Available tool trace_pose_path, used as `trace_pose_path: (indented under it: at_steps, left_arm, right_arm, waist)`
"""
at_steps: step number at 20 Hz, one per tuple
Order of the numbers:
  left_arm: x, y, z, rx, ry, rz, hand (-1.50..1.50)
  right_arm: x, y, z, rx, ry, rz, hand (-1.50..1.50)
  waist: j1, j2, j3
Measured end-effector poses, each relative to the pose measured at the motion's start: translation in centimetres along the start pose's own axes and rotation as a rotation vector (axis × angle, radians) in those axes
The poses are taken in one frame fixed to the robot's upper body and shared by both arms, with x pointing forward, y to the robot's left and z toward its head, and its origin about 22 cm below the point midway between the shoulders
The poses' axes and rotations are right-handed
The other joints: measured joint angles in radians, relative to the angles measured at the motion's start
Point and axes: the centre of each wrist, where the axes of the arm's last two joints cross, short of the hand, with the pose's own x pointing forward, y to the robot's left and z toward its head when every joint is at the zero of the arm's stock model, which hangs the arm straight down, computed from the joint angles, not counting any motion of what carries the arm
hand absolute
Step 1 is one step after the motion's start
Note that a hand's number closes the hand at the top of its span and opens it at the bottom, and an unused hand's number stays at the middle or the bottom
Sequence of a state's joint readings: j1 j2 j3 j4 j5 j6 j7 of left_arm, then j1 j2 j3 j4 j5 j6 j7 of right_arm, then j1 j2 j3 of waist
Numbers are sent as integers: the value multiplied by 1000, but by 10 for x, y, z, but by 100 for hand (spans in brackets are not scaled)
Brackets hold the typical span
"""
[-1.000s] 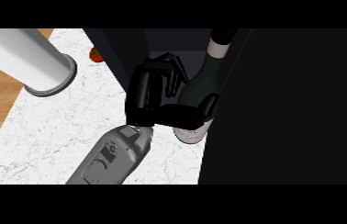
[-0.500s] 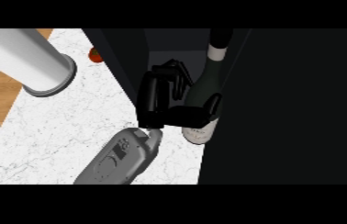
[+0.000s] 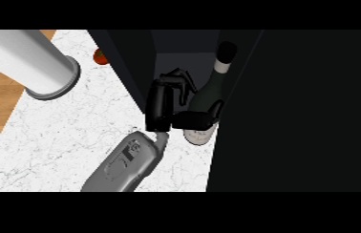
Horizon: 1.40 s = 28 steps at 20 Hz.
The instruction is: Pick up the wine, place it into the cabinet and close the cabinet
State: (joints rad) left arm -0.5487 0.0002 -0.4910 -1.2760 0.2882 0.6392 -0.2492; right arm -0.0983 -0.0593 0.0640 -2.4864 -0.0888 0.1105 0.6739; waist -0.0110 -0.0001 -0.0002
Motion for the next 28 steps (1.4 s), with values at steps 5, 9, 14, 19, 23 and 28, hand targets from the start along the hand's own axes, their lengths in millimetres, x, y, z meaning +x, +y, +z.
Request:
trace_pose_path:
  at_steps: [5,9,14,19,23,28]
  left_arm:
    - [-13,9,-6,19,-14,-39,150]
    - [-26,18,-11,44,-18,-45,150]
    - [-30,24,-21,74,-17,-42,150]
    - [-33,35,-36,78,-2,-32,150]
    - [-35,36,-50,70,20,-26,150]
    - [-43,38,-60,77,52,-29,150]
  right_arm:
    - [0,-2,0,-4,-2,13,-150]
    - [0,3,-2,7,-10,-9,-150]
    - [-3,3,2,4,-7,-11,-150]
    - [-4,1,2,-3,-4,0,-150]
    - [-2,3,-1,-2,-3,-15,-150]
    - [-3,1,0,-4,-1,-11,-150]
  waist:
    - [0,0,0]
    - [-2,1,0]
    - [-1,1,0]
    - [0,1,0]
    - [-3,1,0]
    - [-8,2,0]
